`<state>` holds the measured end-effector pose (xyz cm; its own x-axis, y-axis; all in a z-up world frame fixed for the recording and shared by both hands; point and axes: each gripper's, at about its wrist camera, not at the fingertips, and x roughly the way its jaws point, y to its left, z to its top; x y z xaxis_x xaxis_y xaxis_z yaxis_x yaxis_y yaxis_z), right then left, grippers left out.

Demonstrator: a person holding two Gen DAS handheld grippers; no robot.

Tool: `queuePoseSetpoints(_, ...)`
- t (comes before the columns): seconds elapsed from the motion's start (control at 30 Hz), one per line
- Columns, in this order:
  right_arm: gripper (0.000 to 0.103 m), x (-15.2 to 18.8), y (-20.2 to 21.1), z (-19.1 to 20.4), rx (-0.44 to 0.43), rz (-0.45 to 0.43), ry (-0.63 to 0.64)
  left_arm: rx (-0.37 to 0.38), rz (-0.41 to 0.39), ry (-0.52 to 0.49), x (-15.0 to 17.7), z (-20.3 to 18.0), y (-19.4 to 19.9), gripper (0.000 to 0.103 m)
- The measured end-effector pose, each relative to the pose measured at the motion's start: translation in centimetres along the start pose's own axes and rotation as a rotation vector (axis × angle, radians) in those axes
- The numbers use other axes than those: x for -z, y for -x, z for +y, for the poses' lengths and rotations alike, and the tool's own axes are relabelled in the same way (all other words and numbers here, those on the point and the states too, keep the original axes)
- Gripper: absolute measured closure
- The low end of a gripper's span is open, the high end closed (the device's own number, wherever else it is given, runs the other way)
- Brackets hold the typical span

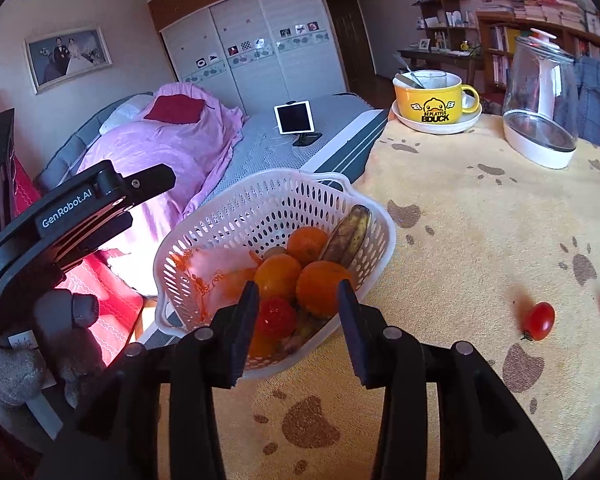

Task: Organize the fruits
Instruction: 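Withdraw the right tool from the basket toward the towel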

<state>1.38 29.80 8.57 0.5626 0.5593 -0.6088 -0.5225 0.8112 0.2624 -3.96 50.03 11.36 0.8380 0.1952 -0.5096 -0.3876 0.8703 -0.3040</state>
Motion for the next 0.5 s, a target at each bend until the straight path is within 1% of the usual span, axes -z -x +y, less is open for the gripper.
queuePoseSetpoints(0.1, 0.061, 0.4, 0.7, -1.0, 0.019, -0.013, -0.024, 0.004, 0.004, -0.005, 0.2, -0.2, -0.1, 0.018)
queuePoseSetpoints(0.3, 0.053, 0.9, 1.9, -3.4, 0.066, -0.047, -0.099, 0.013, 0.011, -0.02, 0.5, -1.0, -0.2, 0.018)
queuePoseSetpoints(0.33, 0.051, 1.0, 2.2, -3.5, 0.072, -0.052, -0.102, 0.016, 0.012, -0.022, 0.6, -1.2, -0.3, 0.018)
queuePoseSetpoints(0.5, 0.049, 1.3, 2.5, -4.2, 0.087, -0.058, -0.114, 0.028, 0.016, -0.037, 0.8, -1.9, -0.2, 0.017)
